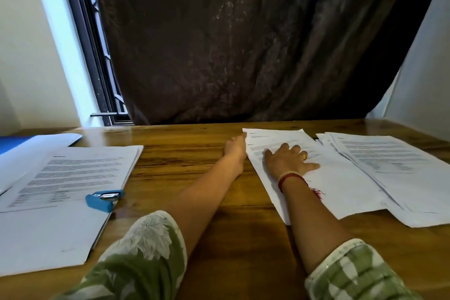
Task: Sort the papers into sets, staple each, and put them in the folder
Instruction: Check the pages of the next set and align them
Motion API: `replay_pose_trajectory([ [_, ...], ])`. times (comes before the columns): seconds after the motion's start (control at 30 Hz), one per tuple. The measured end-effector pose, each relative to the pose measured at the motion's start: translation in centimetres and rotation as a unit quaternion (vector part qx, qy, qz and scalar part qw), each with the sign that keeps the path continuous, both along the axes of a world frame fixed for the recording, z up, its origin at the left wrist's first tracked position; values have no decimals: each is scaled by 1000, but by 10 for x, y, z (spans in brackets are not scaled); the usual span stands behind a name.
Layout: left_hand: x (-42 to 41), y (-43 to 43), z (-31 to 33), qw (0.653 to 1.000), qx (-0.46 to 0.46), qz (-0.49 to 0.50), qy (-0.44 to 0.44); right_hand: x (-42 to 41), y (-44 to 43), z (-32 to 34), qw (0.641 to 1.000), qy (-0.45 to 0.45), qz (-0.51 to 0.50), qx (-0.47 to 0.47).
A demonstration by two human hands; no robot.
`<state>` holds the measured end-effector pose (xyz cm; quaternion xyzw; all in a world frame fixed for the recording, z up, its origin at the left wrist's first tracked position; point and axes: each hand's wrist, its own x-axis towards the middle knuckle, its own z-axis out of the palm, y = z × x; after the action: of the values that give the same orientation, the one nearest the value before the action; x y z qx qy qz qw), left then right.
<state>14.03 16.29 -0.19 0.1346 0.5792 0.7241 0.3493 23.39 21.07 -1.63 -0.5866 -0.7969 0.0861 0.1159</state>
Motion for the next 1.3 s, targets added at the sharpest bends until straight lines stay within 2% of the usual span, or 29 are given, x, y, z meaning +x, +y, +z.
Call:
replay_pose_trajectory([
  [0.13, -4, 6, -3, 998, 39, -10, -44, -2, 0, 1, 1000, 9, -1, -10],
  [0.2, -2, 4, -1, 999, 22, -22, -15, -3, 1, 1, 1000, 12, -1, -11],
  [0.27, 3, 5, -3, 997, -23, -47, 62, -4, 2, 1, 1000, 11, -3, -12],
  [0.37, 9, 6, -7, 963, -103, -74, 240, -6, 1, 4, 1000, 23, -4, -15],
  [0.43, 9, 4, -9, 954, -111, -54, 274, -5, -2, 8, 999, 41, 3, -9],
  [0.63, -13, -41, 6, 962, -121, -23, 244, -1, 2, 19, 986, 159, 39, 4],
  [0.7, -28, -67, 12, 966, -131, -41, 221, 2, 5, 23, 972, 232, 46, 9],
  [0.8, -48, -109, 17, 965, -148, -60, 209, -5, 6, 16, 924, 366, 96, -49],
  [0.9, -63, -139, 16, 954, -181, -43, 236, -16, -4, 4, 840, 501, 126, -165],
  [0.93, -67, -145, 14, 952, -186, -34, 240, -19, -6, 1, 826, 516, 135, -183],
  [1.07, -74, -149, 4, 951, -184, 9, 249, -26, -9, -4, 814, 541, 129, -166],
  [1.13, -78, -144, -5, 952, -150, 42, 262, -27, -13, -2, 801, 568, 107, -158],
  [1.3, -81, -139, -17, 948, -82, 128, 280, -29, -18, 2, 827, 547, 95, -93],
])
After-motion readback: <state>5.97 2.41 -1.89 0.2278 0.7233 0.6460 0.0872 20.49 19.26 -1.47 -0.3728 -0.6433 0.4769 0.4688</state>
